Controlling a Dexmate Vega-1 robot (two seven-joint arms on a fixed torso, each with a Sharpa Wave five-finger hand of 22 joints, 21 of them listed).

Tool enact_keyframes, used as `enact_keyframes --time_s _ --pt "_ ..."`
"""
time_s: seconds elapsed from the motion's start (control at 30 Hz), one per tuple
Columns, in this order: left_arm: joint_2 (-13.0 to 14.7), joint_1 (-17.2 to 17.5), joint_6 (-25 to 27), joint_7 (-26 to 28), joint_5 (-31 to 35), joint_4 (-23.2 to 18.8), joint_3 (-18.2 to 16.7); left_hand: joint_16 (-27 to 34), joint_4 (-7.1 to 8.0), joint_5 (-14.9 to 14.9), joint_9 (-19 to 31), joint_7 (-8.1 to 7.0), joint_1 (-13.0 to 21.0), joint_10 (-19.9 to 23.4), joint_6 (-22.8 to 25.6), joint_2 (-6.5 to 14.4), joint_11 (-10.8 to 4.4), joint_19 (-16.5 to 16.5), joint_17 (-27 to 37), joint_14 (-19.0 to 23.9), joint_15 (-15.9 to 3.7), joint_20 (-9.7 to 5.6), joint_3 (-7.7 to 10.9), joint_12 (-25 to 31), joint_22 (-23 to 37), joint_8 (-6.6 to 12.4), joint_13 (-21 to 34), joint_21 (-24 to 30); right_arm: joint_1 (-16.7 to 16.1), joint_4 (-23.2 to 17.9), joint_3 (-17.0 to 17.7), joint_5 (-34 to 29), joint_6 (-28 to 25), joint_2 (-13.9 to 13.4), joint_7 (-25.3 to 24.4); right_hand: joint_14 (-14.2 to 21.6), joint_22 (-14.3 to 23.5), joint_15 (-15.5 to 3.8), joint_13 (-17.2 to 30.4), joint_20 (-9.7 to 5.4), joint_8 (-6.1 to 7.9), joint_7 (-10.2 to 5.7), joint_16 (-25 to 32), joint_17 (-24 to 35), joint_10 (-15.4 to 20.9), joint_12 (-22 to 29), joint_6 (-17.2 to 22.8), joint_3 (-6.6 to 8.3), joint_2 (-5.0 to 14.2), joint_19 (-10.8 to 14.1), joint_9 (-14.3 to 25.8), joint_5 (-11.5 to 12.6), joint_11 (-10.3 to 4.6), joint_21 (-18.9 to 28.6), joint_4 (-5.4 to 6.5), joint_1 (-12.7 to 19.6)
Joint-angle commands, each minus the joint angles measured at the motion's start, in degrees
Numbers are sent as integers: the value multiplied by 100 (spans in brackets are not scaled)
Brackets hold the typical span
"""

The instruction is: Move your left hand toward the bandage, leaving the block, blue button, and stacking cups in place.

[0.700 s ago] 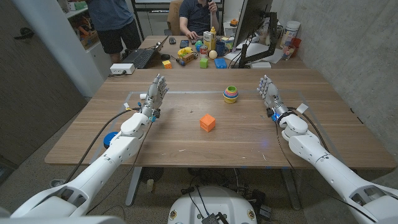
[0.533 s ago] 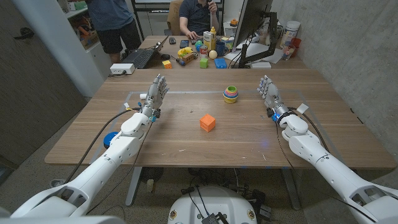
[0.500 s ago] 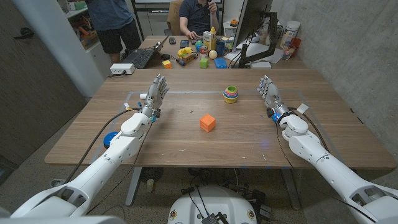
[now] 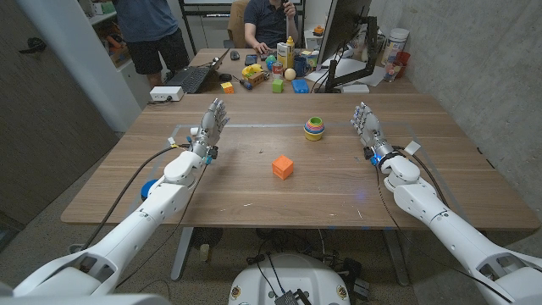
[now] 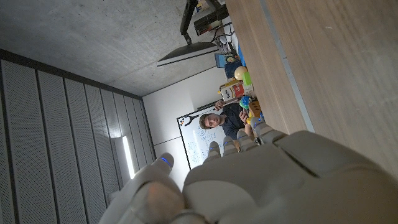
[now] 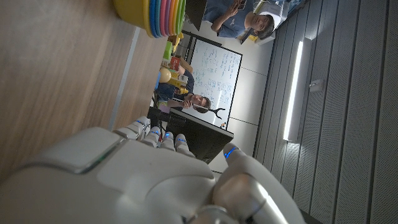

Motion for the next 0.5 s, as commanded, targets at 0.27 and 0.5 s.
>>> enact_keyframes --time_s 0.27,0.5 --pt "1138 21 2202 519 168 -1401 8 42 -17 43 23 -134 31 -39 40 717 -98 12 0 -203 -55 34 49 42 3 66 13 13 13 69 21 7 -20 8 -34 -381 25 -130 21 -484 35 5 16 26 -43 39 -44 31 754 -34 27 12 1 27 -15 -10" --pt "1550 -129 3173 764 378 -1943 99 37 -46 41 28 -331 65 8 73 691 -132 8 -8 -141 -65 42 63 31 -9 52 16 -2 17 87 25 -8 4 17 -55 -383 25 -130 21 -484 36 2 15 26 -44 38 -42 27 752 -36 27 10 6 27 -16 -11"
